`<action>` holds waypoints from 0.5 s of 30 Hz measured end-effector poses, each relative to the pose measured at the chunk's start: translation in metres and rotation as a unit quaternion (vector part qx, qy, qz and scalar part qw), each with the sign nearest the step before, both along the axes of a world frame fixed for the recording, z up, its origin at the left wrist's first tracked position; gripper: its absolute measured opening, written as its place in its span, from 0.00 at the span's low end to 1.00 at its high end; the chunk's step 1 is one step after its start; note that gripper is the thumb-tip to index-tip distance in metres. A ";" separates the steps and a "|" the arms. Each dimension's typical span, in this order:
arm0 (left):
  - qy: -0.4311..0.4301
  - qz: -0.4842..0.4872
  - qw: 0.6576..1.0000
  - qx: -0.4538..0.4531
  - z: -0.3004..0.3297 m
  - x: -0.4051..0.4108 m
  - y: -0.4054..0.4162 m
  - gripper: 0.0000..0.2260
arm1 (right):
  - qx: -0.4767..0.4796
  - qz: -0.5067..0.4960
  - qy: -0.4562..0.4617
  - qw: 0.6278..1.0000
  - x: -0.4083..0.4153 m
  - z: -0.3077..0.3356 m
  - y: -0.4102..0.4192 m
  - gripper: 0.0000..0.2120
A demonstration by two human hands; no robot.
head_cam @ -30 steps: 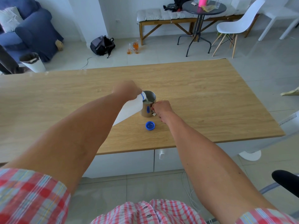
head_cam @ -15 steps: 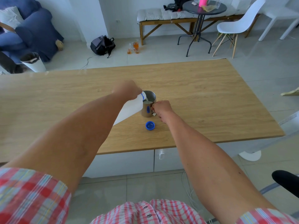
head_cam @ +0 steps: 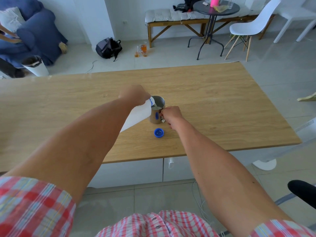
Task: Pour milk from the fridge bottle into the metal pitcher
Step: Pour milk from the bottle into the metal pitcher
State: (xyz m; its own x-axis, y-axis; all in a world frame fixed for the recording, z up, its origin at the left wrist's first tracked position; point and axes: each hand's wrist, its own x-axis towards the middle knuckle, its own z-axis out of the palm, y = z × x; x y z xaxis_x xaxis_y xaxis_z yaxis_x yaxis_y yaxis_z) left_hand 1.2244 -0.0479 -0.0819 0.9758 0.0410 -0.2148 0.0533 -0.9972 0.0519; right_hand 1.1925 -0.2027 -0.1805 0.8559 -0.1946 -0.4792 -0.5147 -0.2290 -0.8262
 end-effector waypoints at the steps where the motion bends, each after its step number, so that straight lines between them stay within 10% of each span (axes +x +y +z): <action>1: 0.000 0.000 1.000 0.001 0.000 0.000 0.000 0.14 | 0.000 0.000 0.000 1.000 0.000 0.000 0.000 0.09; 15: 0.004 -0.003 1.000 0.005 0.002 -0.001 -0.001 0.14 | 0.000 0.000 0.000 1.000 0.001 -0.002 0.001 0.09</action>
